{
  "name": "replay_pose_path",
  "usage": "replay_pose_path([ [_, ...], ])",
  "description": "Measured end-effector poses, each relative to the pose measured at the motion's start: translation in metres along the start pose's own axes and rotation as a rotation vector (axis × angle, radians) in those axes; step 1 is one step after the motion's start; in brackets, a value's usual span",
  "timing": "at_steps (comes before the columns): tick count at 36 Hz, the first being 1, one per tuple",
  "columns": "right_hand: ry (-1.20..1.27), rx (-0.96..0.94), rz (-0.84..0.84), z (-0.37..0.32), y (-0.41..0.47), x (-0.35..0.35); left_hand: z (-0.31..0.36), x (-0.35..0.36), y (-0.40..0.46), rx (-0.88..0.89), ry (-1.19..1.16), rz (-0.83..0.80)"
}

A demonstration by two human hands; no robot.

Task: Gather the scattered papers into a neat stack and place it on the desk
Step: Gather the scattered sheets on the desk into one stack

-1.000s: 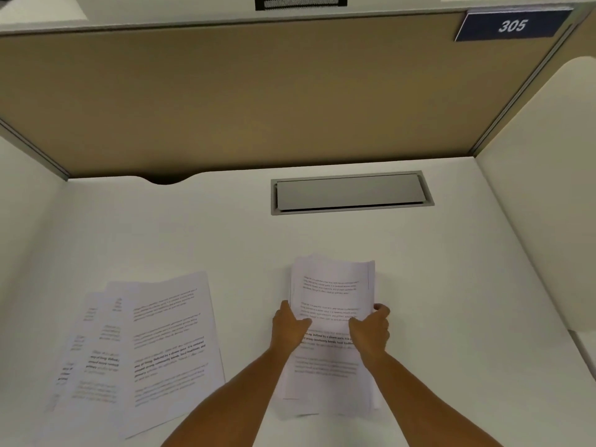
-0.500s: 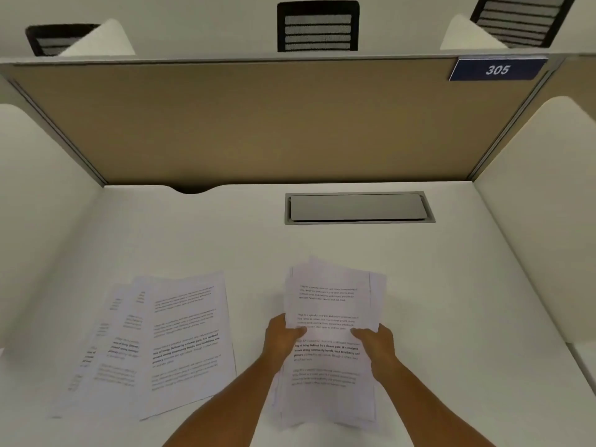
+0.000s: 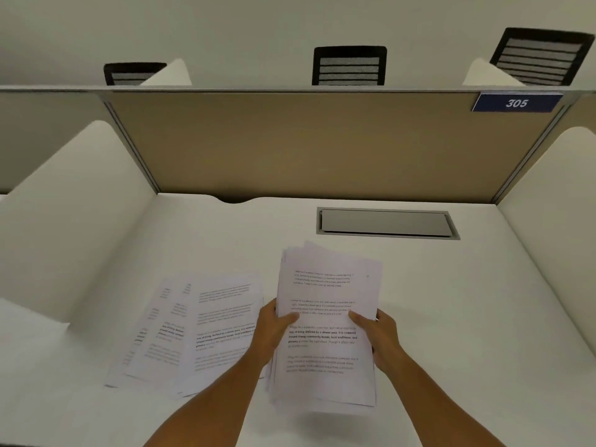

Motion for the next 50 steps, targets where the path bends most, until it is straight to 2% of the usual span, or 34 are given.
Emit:
replay_pose_path([
  [4,0.004,0.023,-0.022,0.009,-0.008,0.020,-0.006,-0.014,-0.008,0.021,0.013,0.010],
  [11,-0.090,0.087,-0.151,0.020,-0.011,0.043,-0.014,-0.038,-0.029,0.074,0.100,0.160],
  [23,-0.232,0.105,-0.310,0.031,-0.015,0.076,-0.030,-0.066,-0.066,0.017,-0.004,0.386],
  [38,-0.291,0.097,-0.339,0.053,-0.013,0.153,-0.030,-0.139,-0.043,-0.047,0.055,0.423],
  [50,-0.377,0.128,-0.209,0.084,0.019,0.222,-0.045,-0.204,0.022,-0.177,0.149,0.375],
])
Point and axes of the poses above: each hand's wrist, its own y-axis towards the middle knuckle, its own x-axis out of the palm, z = x × y, the point moved 1 cm from there along y, towards the middle knuckle, and after that the axes turned 6 degrees about y, right-handed, at the moved point
